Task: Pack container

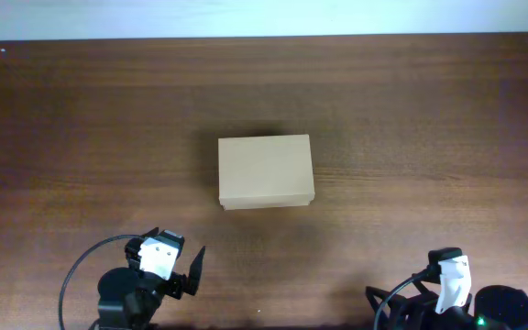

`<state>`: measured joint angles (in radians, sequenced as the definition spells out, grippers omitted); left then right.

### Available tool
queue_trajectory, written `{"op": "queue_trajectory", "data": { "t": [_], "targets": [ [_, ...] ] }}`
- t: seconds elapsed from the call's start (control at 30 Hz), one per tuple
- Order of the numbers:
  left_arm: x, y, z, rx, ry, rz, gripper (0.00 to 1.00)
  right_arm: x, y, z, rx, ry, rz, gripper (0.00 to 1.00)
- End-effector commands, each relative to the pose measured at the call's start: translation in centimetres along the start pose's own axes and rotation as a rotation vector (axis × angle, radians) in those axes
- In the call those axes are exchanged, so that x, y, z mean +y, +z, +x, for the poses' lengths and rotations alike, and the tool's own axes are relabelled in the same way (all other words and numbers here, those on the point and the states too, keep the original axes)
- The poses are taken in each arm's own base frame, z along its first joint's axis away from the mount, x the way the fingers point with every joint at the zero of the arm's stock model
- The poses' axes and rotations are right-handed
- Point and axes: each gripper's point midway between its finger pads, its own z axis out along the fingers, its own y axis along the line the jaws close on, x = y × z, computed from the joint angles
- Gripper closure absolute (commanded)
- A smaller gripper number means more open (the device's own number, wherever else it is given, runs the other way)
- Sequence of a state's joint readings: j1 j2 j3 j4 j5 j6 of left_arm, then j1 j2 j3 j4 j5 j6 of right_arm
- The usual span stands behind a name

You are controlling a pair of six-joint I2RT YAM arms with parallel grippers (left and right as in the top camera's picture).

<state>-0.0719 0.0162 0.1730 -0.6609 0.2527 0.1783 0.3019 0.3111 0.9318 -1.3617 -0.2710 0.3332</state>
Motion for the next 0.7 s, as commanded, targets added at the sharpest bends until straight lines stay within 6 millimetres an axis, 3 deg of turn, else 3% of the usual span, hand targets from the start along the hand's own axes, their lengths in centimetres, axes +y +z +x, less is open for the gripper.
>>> {"op": "queue_trajectory", "data": {
  "t": [0.0,0.67],
  "targets": [
    [0.04,0.04,0.02,-0.006,-0.009,-0.004,0.01,0.19,-0.09,0.04,-0.004,-0.009,-0.012,0.01],
    [0.04,0.04,0.02,-0.006,-0.009,-0.004,0.01,-0.09,-0.09,-0.07,-0.01,-0.033,0.004,0.01]
  ]
}}
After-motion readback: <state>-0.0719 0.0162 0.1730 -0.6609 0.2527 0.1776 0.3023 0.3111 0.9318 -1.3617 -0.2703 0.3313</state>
